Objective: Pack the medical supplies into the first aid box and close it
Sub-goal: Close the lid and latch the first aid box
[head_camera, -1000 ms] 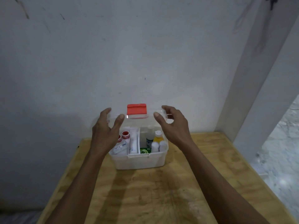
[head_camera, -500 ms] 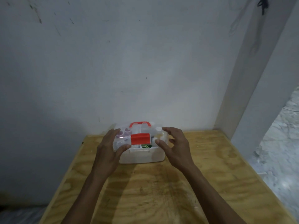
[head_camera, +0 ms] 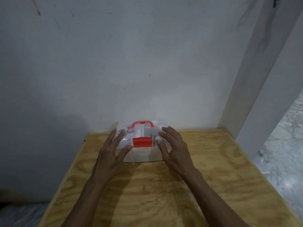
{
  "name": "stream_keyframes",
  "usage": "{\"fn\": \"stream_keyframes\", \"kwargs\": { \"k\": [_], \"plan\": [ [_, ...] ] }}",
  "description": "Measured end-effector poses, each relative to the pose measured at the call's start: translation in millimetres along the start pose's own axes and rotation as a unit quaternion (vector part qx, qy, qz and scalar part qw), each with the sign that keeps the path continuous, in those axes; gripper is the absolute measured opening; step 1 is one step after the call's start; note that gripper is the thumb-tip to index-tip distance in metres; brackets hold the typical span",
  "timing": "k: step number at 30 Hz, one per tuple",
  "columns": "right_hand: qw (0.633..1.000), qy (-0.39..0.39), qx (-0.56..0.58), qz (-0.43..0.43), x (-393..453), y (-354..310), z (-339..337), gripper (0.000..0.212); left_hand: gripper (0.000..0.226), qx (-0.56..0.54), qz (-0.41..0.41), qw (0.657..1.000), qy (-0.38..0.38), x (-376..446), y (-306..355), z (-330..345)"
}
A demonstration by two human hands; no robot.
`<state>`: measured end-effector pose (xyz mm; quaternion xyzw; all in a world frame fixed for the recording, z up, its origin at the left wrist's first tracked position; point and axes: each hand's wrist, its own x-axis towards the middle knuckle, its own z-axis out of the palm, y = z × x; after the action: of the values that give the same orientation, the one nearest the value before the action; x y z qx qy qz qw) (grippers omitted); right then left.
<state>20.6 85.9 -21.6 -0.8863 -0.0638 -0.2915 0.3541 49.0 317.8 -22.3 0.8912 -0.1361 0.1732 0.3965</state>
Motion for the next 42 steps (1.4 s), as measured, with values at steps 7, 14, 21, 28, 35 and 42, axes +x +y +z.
{"fn": "stream_keyframes", "kwargs": {
  "k": [7, 14, 21, 28, 35, 42],
  "plan": [
    [0.999, 0.021, -0.005, 0.032, 7.7, -11.8, 3.5, 0.029, 0.054, -0.019, -0.043, 0.997, 0.062, 9.1, 19.5, -2.9],
    [0.997, -0.014, -0.015, 0.080, 25.5, -21.9, -1.0, 0.037, 0.050, -0.019, -0.108, 0.991, 0.080, 25.3, 46.6, -6.9],
    [0.995, -0.088, 0.001, 0.041, 17.6, -17.8, -13.8, 0.052, 0.063, 0.042, -0.068, 0.997, 0.008, 13.8, 40.8, -6.5],
    [0.999, -0.026, -0.048, -0.003, 3.0, -7.9, 5.4, 0.053, 0.075, 0.021, -0.021, 0.999, 0.042, 3.4, 26.6, 9.0],
    [0.999, 0.003, -0.040, -0.029, -2.4, -3.0, 13.6, 0.049, 0.075, 0.023, -0.006, 0.999, 0.049, 3.5, 22.5, 11.9],
    [0.990, -0.031, 0.032, 0.130, -7.2, -13.0, 11.0, 0.079, 0.085, 0.015, -0.020, 0.998, 0.050, 3.9, 15.2, 4.9]
  ]
}}
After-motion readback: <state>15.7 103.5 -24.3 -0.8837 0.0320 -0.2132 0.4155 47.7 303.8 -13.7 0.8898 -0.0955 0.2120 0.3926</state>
